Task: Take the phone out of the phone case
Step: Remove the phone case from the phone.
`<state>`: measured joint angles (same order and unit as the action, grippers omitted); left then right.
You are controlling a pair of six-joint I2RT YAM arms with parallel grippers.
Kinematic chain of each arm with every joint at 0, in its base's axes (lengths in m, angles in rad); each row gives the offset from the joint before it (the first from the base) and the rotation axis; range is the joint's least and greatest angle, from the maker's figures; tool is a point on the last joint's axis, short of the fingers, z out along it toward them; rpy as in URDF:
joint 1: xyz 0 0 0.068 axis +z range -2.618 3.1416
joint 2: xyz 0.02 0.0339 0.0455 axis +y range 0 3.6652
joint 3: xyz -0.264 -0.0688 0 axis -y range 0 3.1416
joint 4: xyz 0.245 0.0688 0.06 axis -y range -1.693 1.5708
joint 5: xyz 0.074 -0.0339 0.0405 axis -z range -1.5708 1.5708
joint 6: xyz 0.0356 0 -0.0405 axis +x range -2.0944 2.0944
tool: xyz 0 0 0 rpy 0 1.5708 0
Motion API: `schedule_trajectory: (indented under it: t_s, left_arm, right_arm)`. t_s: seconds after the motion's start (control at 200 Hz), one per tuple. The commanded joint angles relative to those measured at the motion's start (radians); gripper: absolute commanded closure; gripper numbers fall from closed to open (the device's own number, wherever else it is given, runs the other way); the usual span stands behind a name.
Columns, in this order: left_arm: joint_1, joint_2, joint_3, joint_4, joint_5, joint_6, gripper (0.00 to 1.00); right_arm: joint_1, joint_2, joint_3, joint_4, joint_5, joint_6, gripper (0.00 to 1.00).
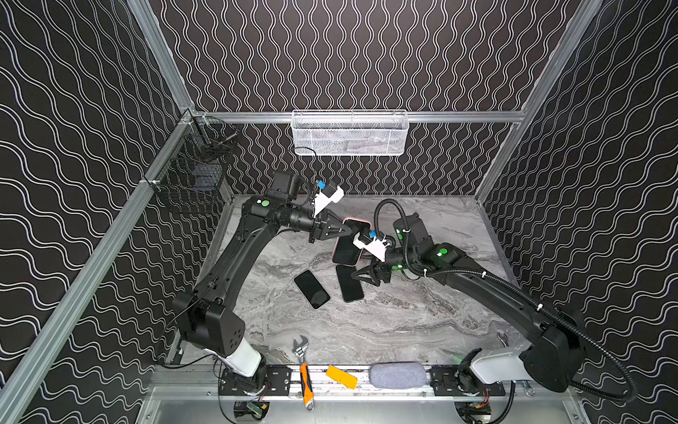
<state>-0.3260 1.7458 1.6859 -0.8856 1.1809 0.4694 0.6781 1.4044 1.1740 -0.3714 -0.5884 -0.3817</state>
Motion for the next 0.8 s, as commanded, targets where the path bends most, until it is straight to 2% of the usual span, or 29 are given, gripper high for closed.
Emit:
schedule_trajectory:
  t_s: [0.0,0.165,0.4,0.671,0.796]
  left_arm:
    - [-0.001,-0.009,-0.005,0.016,0.053,0.008,1.00]
    - [0.000,-0.012,-0.012,0.014,0.057,0.002,1.00]
    - [-0.002,-0.015,-0.010,0.016,0.083,-0.007,1.00]
    - [-0.002,-0.014,-0.005,0.015,0.081,-0.011,1.00]
    - [-0.004,-0.011,0.003,0.017,0.095,-0.013,1.00]
  right_arm:
    - [-0.002,0.007,0.020,-0.010,-0.010,-0.010,0.30]
    - [-0.002,0.020,0.034,-0.015,-0.030,-0.009,0.42]
    - [0.000,0.033,0.036,-0.008,-0.041,-0.003,0.53]
    - [0.008,0.031,0.036,-0.021,-0.045,-0.009,0.75]
    - [0.016,0.031,0.036,-0.016,-0.049,-0.006,0.82]
